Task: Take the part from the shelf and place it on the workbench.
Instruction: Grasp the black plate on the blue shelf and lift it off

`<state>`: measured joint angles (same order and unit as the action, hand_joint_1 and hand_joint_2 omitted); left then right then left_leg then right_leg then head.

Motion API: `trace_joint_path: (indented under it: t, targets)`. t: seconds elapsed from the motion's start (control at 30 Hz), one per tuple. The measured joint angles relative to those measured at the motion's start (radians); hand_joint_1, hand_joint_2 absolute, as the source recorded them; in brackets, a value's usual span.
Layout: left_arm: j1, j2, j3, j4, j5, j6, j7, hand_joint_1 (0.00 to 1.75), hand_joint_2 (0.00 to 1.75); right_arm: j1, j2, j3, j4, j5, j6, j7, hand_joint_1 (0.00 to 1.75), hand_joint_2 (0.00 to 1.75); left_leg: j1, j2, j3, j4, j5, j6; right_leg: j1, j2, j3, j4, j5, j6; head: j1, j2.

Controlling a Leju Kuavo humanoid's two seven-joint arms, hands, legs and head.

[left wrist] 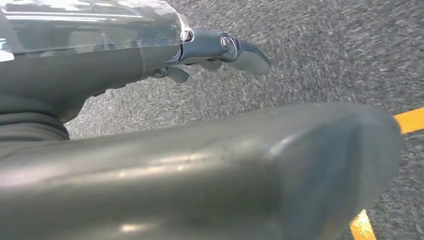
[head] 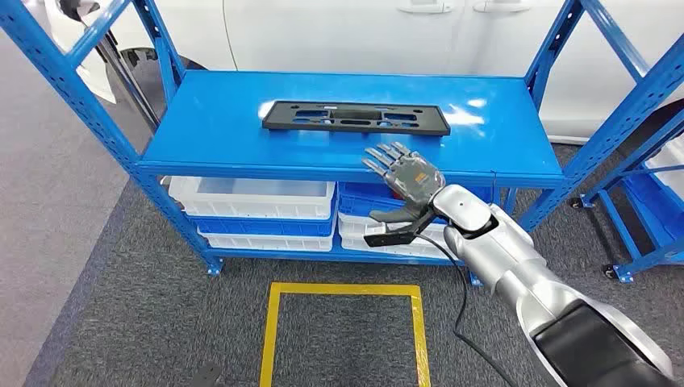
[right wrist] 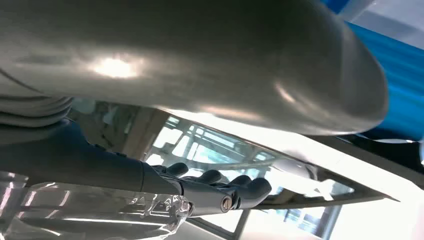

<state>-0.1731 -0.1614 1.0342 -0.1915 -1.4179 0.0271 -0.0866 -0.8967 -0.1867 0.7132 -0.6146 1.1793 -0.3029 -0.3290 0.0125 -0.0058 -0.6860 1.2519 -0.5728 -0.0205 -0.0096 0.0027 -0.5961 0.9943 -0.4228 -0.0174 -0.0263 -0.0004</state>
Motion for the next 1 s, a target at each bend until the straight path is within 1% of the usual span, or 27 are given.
trace_joint_path:
  t: [0.03,0.07,0.1,0.13,0.17,0.2,0.23,0.27,0.33,0.4,0.43,0.47,0.5,0.53,0.57,0.6,0.63,0.67,0.7,0.73,0.77,0.8,0.83,0.9,0.93,0.97,1.0]
  targets:
    - [0.001,0.0,0.0,0.0,0.0,0.0,0.0,0.0,0.0,0.001,0.001,0.0,0.001,0.0,0.0,0.0,0.0,0.0,0.0,0.0,-0.019,0.029,-0.005,-0.001,0.001,0.0,0.002,0.0,-0.002,0.0,0.0,0.0]
    - [0.001,0.0,0.0,0.0,0.0,0.0,0.0,0.0,0.0,0.002,0.001,0.0,0.001,0.0,0.0,0.0,0.0,0.0,0.0,0.0,-0.03,0.041,-0.001,-0.001,0.001,0.001,0.004,0.001,-0.004,0.0,0.0,0.0]
    - [0.002,0.0,0.0,0.0,0.0,0.0,0.0,0.0,0.0,0.003,0.002,0.0,0.002,0.0,0.0,0.0,0.0,0.0,0.0,0.0,-0.047,0.056,0.011,-0.001,0.002,0.001,0.01,0.002,-0.01,0.0,0.0,0.0]
    - [0.003,0.0,0.0,0.0,0.0,0.0,0.0,0.0,0.0,0.004,0.003,0.0,0.003,0.0,0.0,0.0,0.0,0.0,0.0,0.0,-0.043,0.028,0.044,0.0,0.002,0.002,0.018,0.003,-0.016,0.002,0.0,0.0]
    - [0.003,0.0,0.0,0.0,0.0,0.0,0.0,0.0,0.0,0.004,0.003,0.0,0.004,0.0,0.0,0.0,0.0,0.0,0.0,0.0,-0.019,-0.039,0.094,0.002,0.003,0.002,0.027,0.004,-0.023,0.004,0.0,0.0]
    - [0.003,0.001,0.0,0.0,0.0,0.0,0.0,0.0,0.0,0.003,0.003,0.0,0.004,0.0,0.0,0.0,0.0,0.0,-0.001,0.0,0.011,-0.112,0.135,0.006,0.004,0.003,0.035,0.005,-0.032,0.007,0.0,0.0]
    - [0.003,0.001,0.0,0.0,0.0,0.0,0.0,0.0,0.0,0.001,0.004,0.0,0.005,0.0,0.0,0.0,0.0,0.0,-0.002,0.0,0.038,-0.175,0.162,0.01,0.006,0.003,0.04,0.009,-0.038,0.011,0.0,0.0]
    - [0.003,0.001,0.0,0.0,0.0,0.0,0.0,0.0,0.0,0.0,0.004,0.0,0.005,0.0,0.0,0.0,0.0,0.0,-0.003,0.0,0.055,-0.214,0.174,0.015,0.007,0.003,0.04,0.011,-0.043,0.016,0.0,0.0]
    - [0.003,0.001,0.0,0.0,0.0,0.0,0.0,0.0,0.0,-0.002,0.005,0.0,0.007,0.0,0.001,0.0,0.0,0.0,-0.006,-0.002,0.06,-0.231,0.165,0.024,0.01,0.004,0.037,0.012,-0.046,0.025,0.0,0.0]
    - [0.004,0.001,0.001,0.0,0.0,0.0,0.001,0.0,0.0,-0.003,0.005,0.0,0.007,0.0,0.0,0.001,0.0,0.0,-0.003,-0.002,0.063,-0.235,0.162,0.035,0.008,0.004,0.035,0.018,-0.056,0.037,0.0,0.0]
    - [0.003,0.001,0.001,0.0,0.0,0.0,0.0,0.0,0.0,-0.005,0.006,0.0,0.007,-0.001,0.001,0.003,0.0,0.0,-0.001,-0.002,0.067,-0.239,0.161,0.041,0.006,0.003,0.025,0.042,-0.07,0.042,0.0,0.0]
    - [0.002,0.001,0.001,0.0,0.001,0.0,0.0,0.0,0.0,-0.007,0.006,0.0,0.008,-0.001,0.002,0.007,0.0,0.0,0.0,-0.002,0.072,-0.242,0.159,0.045,0.004,0.002,0.003,0.088,-0.092,0.047,0.0,0.0]
    - [0.001,0.001,0.001,0.0,0.002,0.0,0.0,0.0,0.0,-0.009,0.006,0.0,0.008,-0.002,0.004,0.012,0.0,0.0,0.0,-0.002,0.075,-0.243,0.156,0.049,0.003,0.001,-0.031,0.154,-0.119,0.051,0.0,0.0]
    - [0.002,0.001,0.001,0.0,0.002,0.0,-0.001,0.0,0.0,-0.01,0.007,0.0,0.01,-0.002,0.008,0.017,0.0,0.0,0.0,-0.002,0.078,-0.242,0.153,0.051,0.003,0.001,-0.074,0.228,-0.145,0.054,0.0,0.0]
    - [0.003,0.001,0.001,0.0,0.003,0.0,-0.001,0.0,0.0,-0.01,0.007,0.0,0.012,-0.002,0.012,0.022,0.0,0.0,0.0,-0.002,0.081,-0.242,0.149,0.052,0.002,0.001,-0.112,0.286,-0.158,0.056,0.0,0.0]
    - [0.005,0.001,0.001,0.0,0.003,0.0,-0.002,0.0,0.0,-0.01,0.007,0.0,0.015,-0.002,0.014,0.027,0.0,0.0,0.0,-0.003,0.085,-0.241,0.145,0.051,0.001,0.001,-0.137,0.313,-0.15,0.056,0.0,0.0]
    - [0.006,0.001,0.001,0.0,0.003,0.001,-0.002,0.0,0.0,-0.011,0.007,0.0,0.018,-0.002,0.016,0.03,0.0,0.0,0.0,-0.003,0.091,-0.239,0.139,0.051,0.001,0.001,-0.141,0.299,-0.121,0.055,0.0,0.0]
    - [0.007,0.001,0.002,0.0,0.003,0.001,-0.002,0.0,0.0,-0.013,0.007,-0.001,0.02,-0.002,0.016,0.033,0.0,0.0,0.0,-0.004,0.099,-0.238,0.133,0.049,0.001,0.001,-0.125,0.245,-0.075,0.052,0.0,0.0]
    - [0.008,0.001,0.002,0.0,0.003,0.001,-0.003,0.0,0.0,-0.016,0.007,-0.001,0.023,-0.003,0.015,0.035,0.0,0.0,0.0,-0.005,0.107,-0.238,0.126,0.047,0.001,0.001,-0.098,0.169,-0.028,0.048,0.0,0.0]
    - [0.007,0.0,0.002,0.0,0.003,0.001,-0.003,0.0,0.0,-0.02,0.007,-0.002,0.026,-0.005,0.014,0.036,0.0,0.0,-0.002,-0.005,0.114,-0.238,0.12,0.044,0.004,0.0,-0.07,0.102,0.006,0.043,0.0,0.0]
    - [0.007,0.0,0.002,0.0,0.003,0.002,-0.004,0.0,0.0,-0.025,0.007,-0.003,0.03,-0.008,0.012,0.036,0.0,0.0,-0.003,-0.006,0.118,-0.238,0.115,0.04,0.007,-0.001,-0.049,0.051,0.022,0.037,0.0,0.0]
    - [0.007,0.0,0.002,0.0,0.003,0.002,-0.004,0.0,0.0,-0.028,0.007,-0.003,0.033,-0.01,0.012,0.036,0.0,0.0,-0.004,-0.005,0.12,-0.239,0.112,0.036,0.011,-0.001,-0.038,0.026,0.024,0.032,0.0,0.0]
    - [0.007,0.0,0.002,0.0,0.003,0.002,-0.004,0.0,0.0,-0.03,0.007,-0.004,0.036,-0.012,0.011,0.036,0.0,0.0,-0.004,-0.005,0.121,-0.24,0.11,0.031,0.014,-0.001,-0.035,0.021,0.018,0.027,0.0,0.0]
    - [0.007,0.0,0.002,0.0,0.003,0.003,-0.005,0.0,0.0,-0.033,0.006,-0.006,0.041,-0.013,0.012,0.037,0.0,0.0,-0.005,-0.003,0.124,-0.239,0.103,0.02,0.01,0.0,-0.026,0.009,0.013,0.017,0.0,0.0]
    - [0.006,0.0,0.002,0.0,0.003,0.003,-0.006,0.0,0.0,-0.036,0.006,-0.009,0.044,-0.014,0.012,0.039,0.0,0.0,-0.005,-0.001,0.12,-0.224,0.093,0.015,0.007,0.0,-0.019,0.004,0.011,0.011,0.0,0.0]
    - [0.006,0.0,0.002,0.0,0.003,0.003,-0.007,0.0,0.0,-0.039,0.006,-0.011,0.047,-0.014,0.013,0.041,0.0,0.0,-0.005,0.0,0.104,-0.186,0.074,0.01,0.004,-0.001,-0.011,-0.002,0.009,0.005,0.0,0.0]
    - [0.006,0.0,0.002,0.0,0.003,0.003,-0.008,0.0,0.0,-0.043,0.006,-0.013,0.051,-0.014,0.013,0.043,0.0,0.0,-0.003,0.0,0.075,-0.128,0.05,0.007,0.004,-0.001,-0.005,-0.004,0.006,0.001,0.0,0.0]
